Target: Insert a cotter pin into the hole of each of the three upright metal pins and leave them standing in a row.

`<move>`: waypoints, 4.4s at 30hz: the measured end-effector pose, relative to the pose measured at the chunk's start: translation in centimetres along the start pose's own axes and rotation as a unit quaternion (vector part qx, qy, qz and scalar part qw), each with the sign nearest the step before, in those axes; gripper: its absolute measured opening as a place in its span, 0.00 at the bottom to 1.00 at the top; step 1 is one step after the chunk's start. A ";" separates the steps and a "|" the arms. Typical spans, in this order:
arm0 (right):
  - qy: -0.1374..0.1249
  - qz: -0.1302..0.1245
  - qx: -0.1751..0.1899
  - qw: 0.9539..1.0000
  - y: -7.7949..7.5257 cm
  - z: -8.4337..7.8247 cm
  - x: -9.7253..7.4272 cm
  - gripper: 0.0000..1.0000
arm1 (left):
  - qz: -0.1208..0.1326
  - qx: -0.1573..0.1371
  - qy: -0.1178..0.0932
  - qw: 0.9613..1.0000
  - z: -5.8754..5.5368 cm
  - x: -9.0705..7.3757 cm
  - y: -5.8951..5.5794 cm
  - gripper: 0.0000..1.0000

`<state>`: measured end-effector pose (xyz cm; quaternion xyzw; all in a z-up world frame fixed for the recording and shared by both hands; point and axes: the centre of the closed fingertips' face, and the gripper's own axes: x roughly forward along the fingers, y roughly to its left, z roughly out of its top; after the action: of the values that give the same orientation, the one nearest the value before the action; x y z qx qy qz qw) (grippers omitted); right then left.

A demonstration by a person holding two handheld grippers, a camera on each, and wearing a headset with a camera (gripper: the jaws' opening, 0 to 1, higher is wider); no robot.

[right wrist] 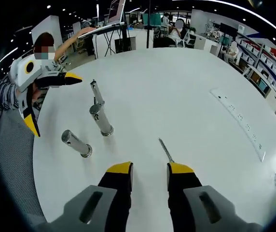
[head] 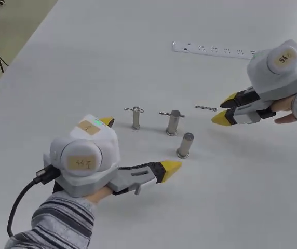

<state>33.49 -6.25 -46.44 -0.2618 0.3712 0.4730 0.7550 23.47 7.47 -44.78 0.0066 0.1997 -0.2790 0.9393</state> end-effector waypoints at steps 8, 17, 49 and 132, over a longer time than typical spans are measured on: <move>0.026 0.001 -0.003 1.000 -1.8 -0.3 1.5 0.20 | -0.001 -0.003 0.002 1.000 -0.2 -0.1 0.0 0.97; 0.045 0.003 -0.001 0.999 -4.2 -0.7 3.2 0.17 | -0.004 -0.005 0.003 1.000 -0.2 -0.1 -0.3 0.96; 0.077 -0.007 -0.068 0.995 -1.7 -1.2 1.7 0.00 | -0.004 -0.014 0.003 1.000 -0.1 -0.2 -0.1 0.91; -0.079 0.060 -0.327 0.940 15.7 5.1 -3.5 0.00 | -0.156 -0.122 -0.008 0.980 3.5 -1.0 -6.2 0.00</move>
<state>19.86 2.23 -41.33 -0.4333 0.1498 0.6317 0.6252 20.70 2.32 -40.60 -0.1413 0.2237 -0.3954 0.8796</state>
